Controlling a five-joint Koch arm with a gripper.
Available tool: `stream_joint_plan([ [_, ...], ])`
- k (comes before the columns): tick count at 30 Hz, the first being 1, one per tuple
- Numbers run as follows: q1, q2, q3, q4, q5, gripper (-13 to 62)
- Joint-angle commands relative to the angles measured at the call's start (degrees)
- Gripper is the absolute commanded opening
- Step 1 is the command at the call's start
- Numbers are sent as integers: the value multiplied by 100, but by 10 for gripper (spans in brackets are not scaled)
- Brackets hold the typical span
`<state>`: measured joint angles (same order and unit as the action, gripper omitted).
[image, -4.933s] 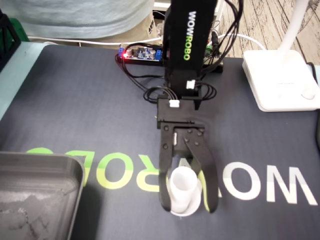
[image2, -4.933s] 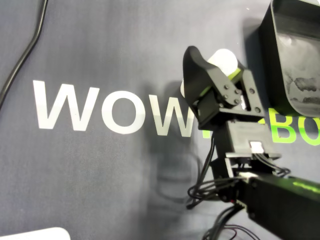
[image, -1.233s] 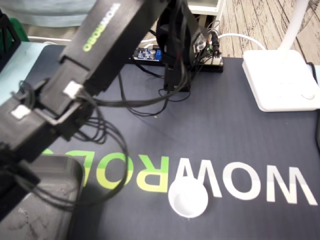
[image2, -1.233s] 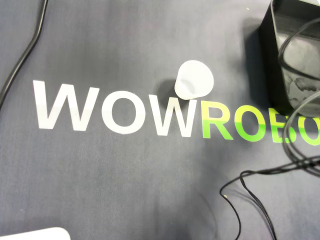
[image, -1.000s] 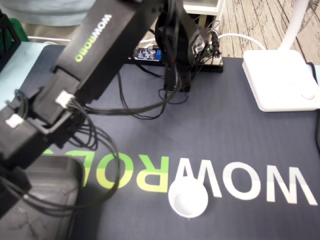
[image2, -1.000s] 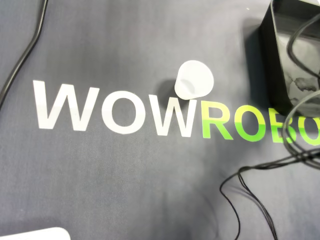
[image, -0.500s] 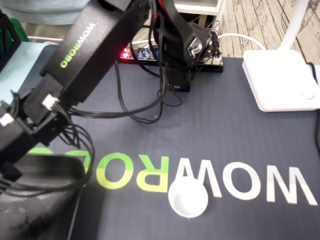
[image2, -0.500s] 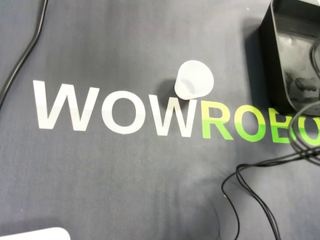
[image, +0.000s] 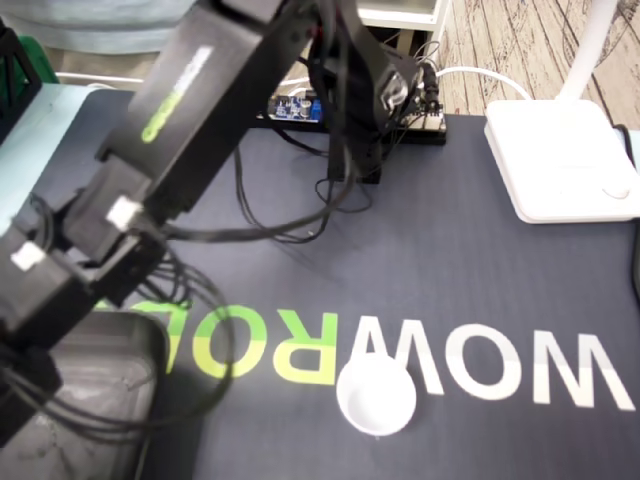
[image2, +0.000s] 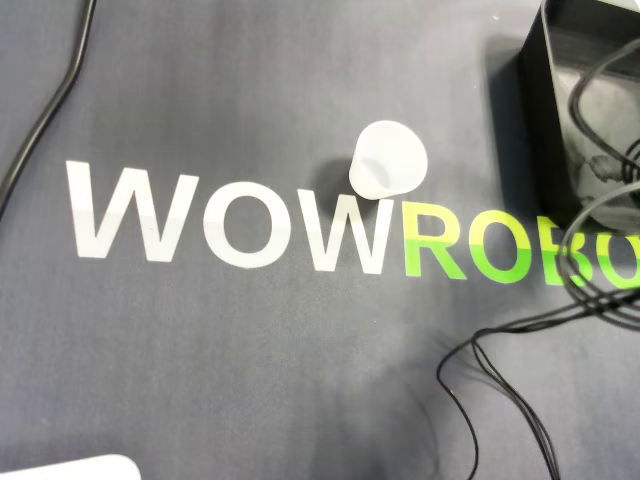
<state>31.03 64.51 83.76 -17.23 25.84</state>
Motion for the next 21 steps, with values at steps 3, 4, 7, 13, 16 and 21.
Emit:
stream_joint_plan([
  [3, -439, 1107, 369, -97, -2232, 20],
  [4, -527, 1301, 527, -97, -2619, 20],
  [7, -853, 1863, 1055, -97, -3929, 19],
  [13, -1723, 3173, 2479, -114, -6117, 19],
  [16, -2347, 3841, 3322, -132, -7321, 19],
  [21, -3217, 4342, 4236, -290, -9193, 19],
])
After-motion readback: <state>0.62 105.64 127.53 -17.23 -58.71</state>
